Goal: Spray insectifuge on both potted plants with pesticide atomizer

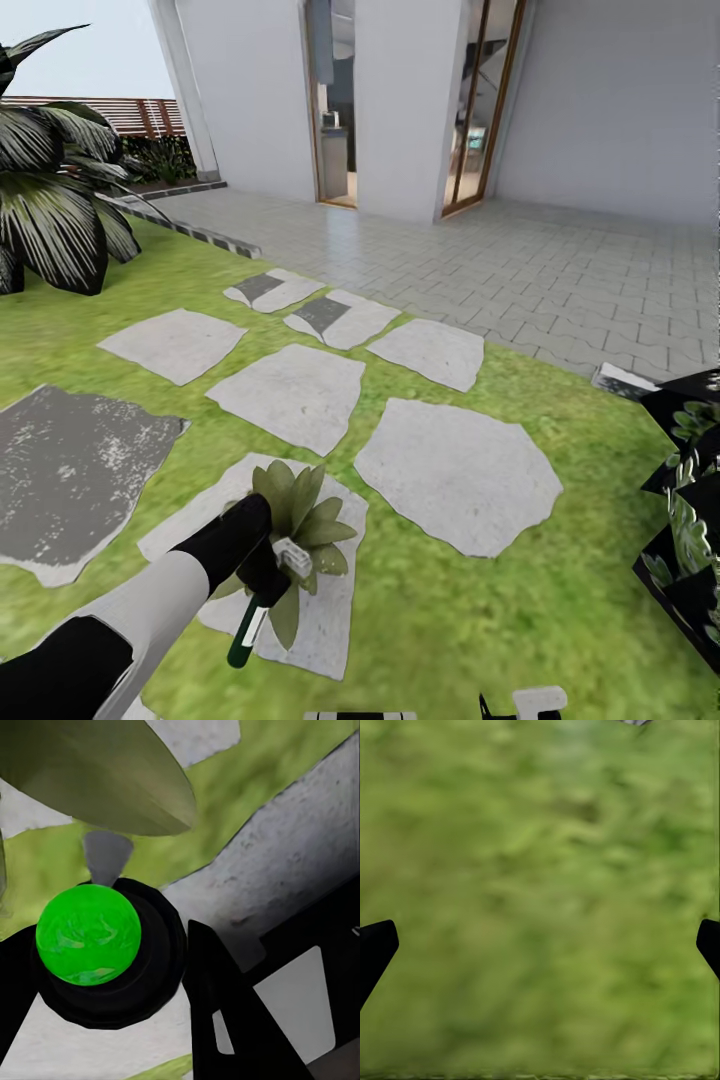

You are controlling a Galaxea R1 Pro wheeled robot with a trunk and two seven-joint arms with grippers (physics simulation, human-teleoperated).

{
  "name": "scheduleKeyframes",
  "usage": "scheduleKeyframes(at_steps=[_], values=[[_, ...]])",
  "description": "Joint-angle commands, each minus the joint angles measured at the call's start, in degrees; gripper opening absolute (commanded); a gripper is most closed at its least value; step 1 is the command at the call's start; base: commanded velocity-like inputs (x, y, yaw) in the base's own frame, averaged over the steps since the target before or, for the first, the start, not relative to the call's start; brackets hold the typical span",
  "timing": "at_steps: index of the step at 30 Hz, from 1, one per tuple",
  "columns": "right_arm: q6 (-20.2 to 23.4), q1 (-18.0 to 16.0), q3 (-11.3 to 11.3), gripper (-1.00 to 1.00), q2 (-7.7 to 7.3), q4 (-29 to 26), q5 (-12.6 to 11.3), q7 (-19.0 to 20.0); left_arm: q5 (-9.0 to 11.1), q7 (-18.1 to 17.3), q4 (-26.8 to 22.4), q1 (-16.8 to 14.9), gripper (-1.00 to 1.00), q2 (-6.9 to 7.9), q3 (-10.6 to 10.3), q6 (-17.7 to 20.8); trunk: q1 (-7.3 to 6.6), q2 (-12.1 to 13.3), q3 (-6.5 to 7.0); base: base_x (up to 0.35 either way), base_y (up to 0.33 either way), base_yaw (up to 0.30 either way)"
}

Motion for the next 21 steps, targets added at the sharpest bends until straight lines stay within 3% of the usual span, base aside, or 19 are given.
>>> scheduleKeyframes(at_steps=[1, 12, 21], values=[[-0.05, -0.02, 0.47, 1.00, 0.00, 0.03, 0.23, -0.57, -0.62, -0.58, -0.11, -0.02, -1.00, 0.01, -0.08, 0.13, -0.03, -0.02, -0.04, -0.240, 0.000, 0.000], [-0.07, -0.01, 0.47, 1.00, 0.00, 0.05, 0.23, -0.57, -0.71, -0.53, -0.35, -0.02, -1.00, 0.01, 0.11, 0.12, -0.03, -0.02, -0.04, -0.307, 0.000, 0.000], [-0.07, -0.03, 0.47, 1.00, 0.00, 0.05, 0.23, -0.57, -0.85, -0.30, -0.30, -0.02, -1.00, 0.53, 0.00, 0.05, -0.03, -0.02, -0.04, -0.040, 0.000, 0.000]])
